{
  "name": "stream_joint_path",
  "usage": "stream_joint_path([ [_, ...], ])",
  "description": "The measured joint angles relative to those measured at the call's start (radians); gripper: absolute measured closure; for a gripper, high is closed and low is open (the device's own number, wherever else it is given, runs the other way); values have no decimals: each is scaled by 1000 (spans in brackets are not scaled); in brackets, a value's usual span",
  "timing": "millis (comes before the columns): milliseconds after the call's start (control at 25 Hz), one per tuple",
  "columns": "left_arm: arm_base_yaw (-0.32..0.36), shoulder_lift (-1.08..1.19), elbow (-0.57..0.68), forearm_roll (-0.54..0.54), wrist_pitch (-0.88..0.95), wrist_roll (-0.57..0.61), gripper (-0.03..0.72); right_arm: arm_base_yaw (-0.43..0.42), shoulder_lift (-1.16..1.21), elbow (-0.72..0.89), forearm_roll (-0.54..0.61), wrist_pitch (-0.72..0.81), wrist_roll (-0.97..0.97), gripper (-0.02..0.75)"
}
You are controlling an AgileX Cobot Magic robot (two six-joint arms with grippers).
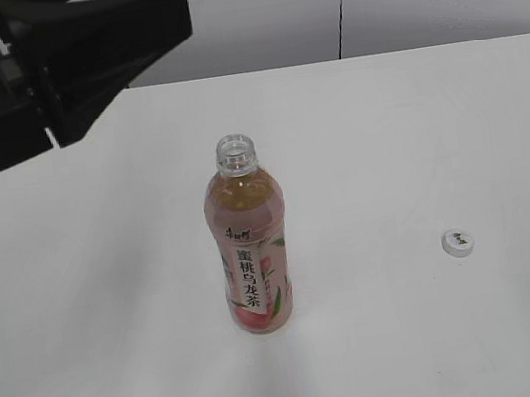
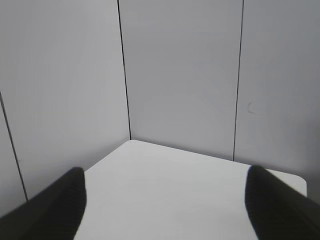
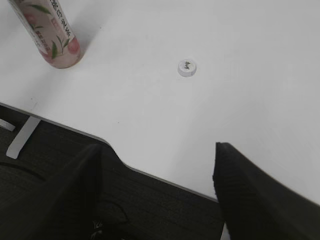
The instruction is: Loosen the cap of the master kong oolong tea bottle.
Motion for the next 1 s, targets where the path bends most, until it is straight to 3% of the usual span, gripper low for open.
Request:
stream_joint_path([
  [360,0,-2,0,18,51,-4,100,0,0,0,0,0,1,214],
  [560,0,-51,0,30,183,-4,100,0,0,0,0,0,1,214],
  [800,0,-112,0,17,565,-4,101,0,0,0,0,0,1,214],
  [1000,0,-124,0,-132,881,-5,101,0,0,0,0,0,1,214],
])
